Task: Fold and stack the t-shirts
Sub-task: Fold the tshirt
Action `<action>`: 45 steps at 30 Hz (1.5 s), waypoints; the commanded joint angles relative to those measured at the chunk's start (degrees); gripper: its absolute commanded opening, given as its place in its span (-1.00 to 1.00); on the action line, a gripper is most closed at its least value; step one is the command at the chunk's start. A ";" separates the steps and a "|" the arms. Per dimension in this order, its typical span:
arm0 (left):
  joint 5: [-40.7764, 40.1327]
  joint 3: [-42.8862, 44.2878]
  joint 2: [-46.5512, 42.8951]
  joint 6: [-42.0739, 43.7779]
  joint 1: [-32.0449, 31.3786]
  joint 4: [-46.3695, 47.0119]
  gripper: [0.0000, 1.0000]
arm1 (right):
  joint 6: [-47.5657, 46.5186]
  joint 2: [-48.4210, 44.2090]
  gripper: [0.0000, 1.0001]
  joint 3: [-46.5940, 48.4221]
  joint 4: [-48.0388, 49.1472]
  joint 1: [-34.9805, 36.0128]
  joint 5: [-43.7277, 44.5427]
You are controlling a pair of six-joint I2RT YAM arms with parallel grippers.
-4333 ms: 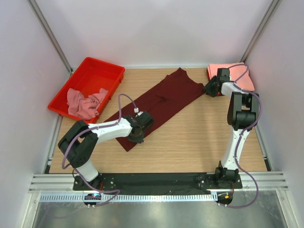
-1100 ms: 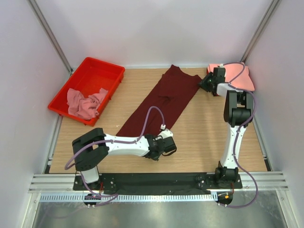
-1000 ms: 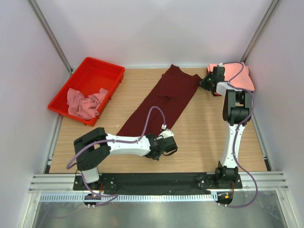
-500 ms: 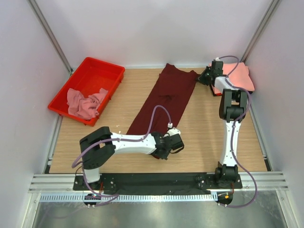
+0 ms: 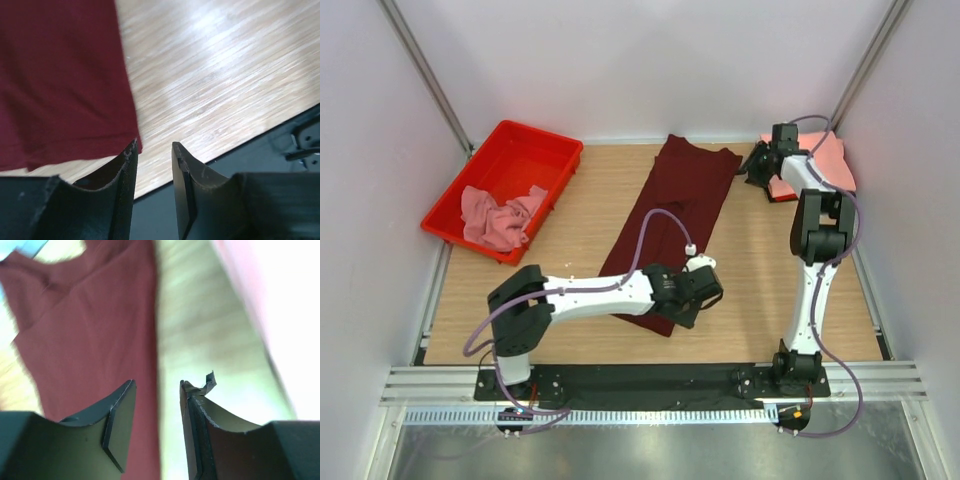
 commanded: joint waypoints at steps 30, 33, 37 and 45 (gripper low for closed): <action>-11.23 -15.51 -4.88 -3.51 30.13 -9.54 -0.91 | 2.88 -51.63 -0.28 -53.25 1.36 28.11 0.12; -14.05 -13.05 -6.36 -4.21 30.13 -14.46 -0.75 | 2.97 -52.33 -0.29 -54.83 0.57 30.48 1.18; -10.31 -11.19 -10.41 -3.08 29.78 -15.36 -0.62 | 4.72 -53.03 -0.31 -58.78 1.00 33.47 1.80; 8.19 -18.66 -15.08 0.44 28.55 -0.50 -0.59 | 11.14 -53.12 -0.40 -65.03 11.29 40.33 -0.41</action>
